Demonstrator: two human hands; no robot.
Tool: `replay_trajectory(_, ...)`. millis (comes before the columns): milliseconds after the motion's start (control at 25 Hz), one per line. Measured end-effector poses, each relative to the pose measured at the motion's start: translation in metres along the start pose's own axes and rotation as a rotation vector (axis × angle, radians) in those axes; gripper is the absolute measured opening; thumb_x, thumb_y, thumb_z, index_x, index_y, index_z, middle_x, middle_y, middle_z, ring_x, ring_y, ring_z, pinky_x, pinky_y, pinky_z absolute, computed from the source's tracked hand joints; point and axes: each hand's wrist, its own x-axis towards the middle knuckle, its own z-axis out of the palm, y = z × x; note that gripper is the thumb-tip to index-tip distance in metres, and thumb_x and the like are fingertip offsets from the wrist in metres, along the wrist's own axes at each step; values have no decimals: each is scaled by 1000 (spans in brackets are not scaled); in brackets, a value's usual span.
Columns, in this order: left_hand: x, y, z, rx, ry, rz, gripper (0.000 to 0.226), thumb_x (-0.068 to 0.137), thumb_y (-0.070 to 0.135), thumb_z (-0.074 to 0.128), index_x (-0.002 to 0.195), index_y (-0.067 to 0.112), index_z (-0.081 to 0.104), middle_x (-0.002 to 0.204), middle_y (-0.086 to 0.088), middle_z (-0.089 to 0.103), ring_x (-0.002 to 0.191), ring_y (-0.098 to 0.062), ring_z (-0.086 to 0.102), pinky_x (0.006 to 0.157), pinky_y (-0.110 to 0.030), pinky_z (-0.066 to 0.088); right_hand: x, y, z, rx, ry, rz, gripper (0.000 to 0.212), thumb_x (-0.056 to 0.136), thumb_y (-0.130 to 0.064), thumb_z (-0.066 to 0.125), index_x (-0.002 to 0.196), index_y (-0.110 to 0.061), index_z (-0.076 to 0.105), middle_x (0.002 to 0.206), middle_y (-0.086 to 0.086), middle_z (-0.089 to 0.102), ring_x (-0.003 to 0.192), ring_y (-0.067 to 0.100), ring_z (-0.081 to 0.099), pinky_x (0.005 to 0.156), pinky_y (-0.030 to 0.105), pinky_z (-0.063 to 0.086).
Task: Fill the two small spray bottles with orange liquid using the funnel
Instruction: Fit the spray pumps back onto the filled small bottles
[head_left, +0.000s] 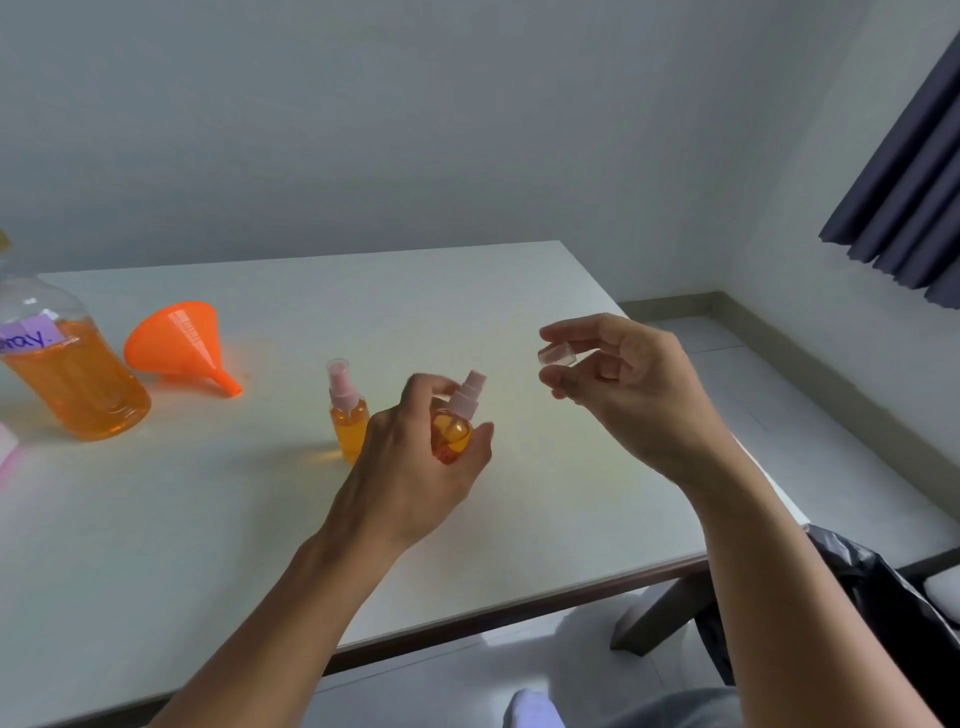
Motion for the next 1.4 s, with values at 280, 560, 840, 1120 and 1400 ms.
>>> replay_trajectory(280, -14, -6, -23, 0, 19, 102, 26, 80, 56, 66, 91, 32, 67, 61, 20, 53, 56, -6, 57, 52, -10, 37, -7, -18, 27, -113, -192, -151, 25, 83, -18, 81, 107, -26, 77, 100, -15, 77, 88, 3, 74, 83, 19, 59)
replay_trajectory(560, -16, -10, -25, -21, -6, 38, 21, 78, 47, 74, 82, 29, 63, 62, 14, 55, 58, -8, 59, 52, -21, 47, -8, -23, 45, -206, -238, -160, 20, 80, -29, 82, 98, -39, 79, 93, -19, 77, 86, 8, 72, 77, 27, 61)
replay_trajectory(840, -19, -18, -29, 17, -57, 14, 21, 73, 30, 78, 70, 25, 58, 61, 8, 59, 55, -10, 57, 53, -28, 48, -9, -27, 59, -242, -326, -143, 9, 78, -40, 81, 86, -38, 80, 84, -10, 75, 76, 23, 66, 66, 44, 58)
replay_trajectory(1120, -31, -27, -67, -38, -45, -13, 22, 84, 50, 65, 84, 30, 57, 76, 14, 60, 67, -7, 61, 59, -19, 49, -2, -25, 54, 79, -292, -28, 38, 84, -16, 81, 120, -25, 72, 94, -3, 78, 91, 25, 74, 88, 42, 61)
replay_trajectory(1400, -39, -113, -131, -22, 156, -204, 31, 89, 36, 64, 117, 24, 57, 113, 8, 64, 103, -14, 60, 89, -32, 48, 3, -23, 115, -304, -204, -50, 39, 90, -36, 75, 127, -32, 63, 101, -17, 70, 76, 5, 69, 65, 20, 55)
